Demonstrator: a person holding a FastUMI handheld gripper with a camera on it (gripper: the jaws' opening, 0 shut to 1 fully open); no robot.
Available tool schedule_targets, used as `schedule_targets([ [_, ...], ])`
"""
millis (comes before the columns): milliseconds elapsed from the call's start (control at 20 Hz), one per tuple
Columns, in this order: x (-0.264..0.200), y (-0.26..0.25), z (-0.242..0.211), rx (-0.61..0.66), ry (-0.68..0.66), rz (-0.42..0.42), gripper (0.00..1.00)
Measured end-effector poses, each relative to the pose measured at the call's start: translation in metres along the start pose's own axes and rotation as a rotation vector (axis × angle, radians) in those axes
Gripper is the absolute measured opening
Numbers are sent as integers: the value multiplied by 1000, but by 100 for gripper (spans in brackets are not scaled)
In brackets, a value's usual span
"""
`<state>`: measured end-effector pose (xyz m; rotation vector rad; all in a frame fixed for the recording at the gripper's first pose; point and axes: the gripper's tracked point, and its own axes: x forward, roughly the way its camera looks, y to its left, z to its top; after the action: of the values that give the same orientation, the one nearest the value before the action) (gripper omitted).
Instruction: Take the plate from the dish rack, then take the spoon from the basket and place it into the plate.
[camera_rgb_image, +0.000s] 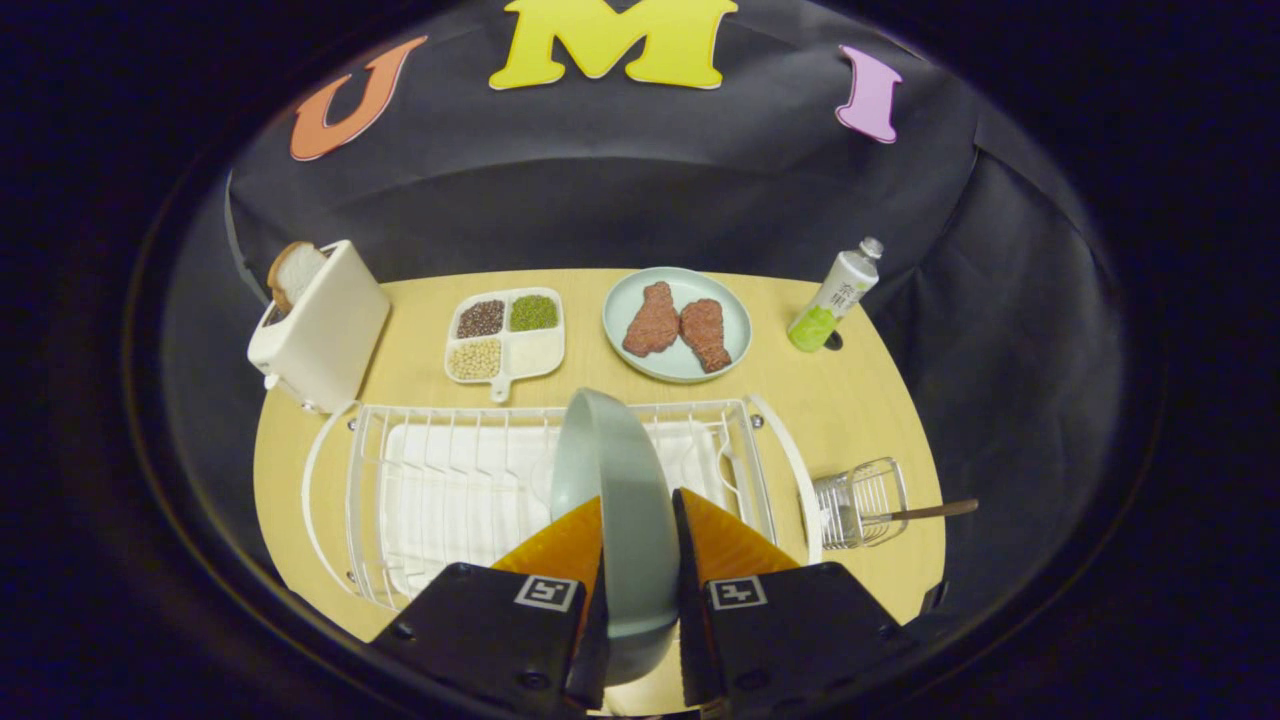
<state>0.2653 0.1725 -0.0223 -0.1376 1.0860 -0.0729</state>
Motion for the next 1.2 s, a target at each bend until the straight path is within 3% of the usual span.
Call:
schedule_targets([
  [100, -8, -8, 11, -18, -40, -38, 34],
  [250, -26, -9, 14, -30, -76, -6, 32],
  [450, -59, -8, -19, -2, -89, 168, 31],
  [700, -87, -36, -81, 13, -131, 312, 31],
  [950, -63, -57, -164, 154, -104, 463, 31],
  [1200, -13, -53, -243, 314, 16, 607, 31],
])
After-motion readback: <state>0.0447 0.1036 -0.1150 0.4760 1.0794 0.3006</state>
